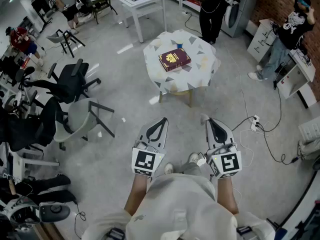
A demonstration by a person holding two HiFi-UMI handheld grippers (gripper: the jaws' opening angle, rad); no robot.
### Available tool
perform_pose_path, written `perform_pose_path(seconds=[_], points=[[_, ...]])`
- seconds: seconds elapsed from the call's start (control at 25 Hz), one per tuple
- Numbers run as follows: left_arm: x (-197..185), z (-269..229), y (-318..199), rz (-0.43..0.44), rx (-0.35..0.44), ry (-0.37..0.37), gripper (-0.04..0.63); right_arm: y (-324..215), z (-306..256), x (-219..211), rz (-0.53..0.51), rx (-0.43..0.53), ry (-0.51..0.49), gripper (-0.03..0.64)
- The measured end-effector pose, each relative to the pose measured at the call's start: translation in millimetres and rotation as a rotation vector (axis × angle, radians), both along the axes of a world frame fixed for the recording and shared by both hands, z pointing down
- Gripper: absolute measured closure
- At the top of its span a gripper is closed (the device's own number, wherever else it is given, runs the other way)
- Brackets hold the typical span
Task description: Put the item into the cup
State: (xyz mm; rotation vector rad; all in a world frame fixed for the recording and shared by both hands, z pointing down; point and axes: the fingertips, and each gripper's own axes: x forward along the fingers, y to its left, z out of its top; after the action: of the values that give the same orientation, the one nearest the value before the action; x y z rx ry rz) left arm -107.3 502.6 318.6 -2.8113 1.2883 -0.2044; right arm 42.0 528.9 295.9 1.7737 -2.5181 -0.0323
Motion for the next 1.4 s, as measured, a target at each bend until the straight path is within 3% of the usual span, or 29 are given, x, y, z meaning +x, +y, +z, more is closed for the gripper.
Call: perform_pose_path(seconds=[0.28, 0.6, 1.4], points=[[-26.6, -0.8, 3.7, 0.030, 0.010, 0.009, 0.582, 9.9, 2.9, -29.5, 0.023, -0.010, -0.031, 0.612], [-23.4, 4.3, -10.0, 0.059, 0.001, 0.015, 0.582, -3.3, 3.1, -28.6, 0.050, -0.010, -0.019, 0.612], [42.1, 11.0, -153.3, -0.036, -0.032, -0.024, 0.582, -158.0, 12.8, 38.7, -0.036, -0.042, -0.038, 0.611]])
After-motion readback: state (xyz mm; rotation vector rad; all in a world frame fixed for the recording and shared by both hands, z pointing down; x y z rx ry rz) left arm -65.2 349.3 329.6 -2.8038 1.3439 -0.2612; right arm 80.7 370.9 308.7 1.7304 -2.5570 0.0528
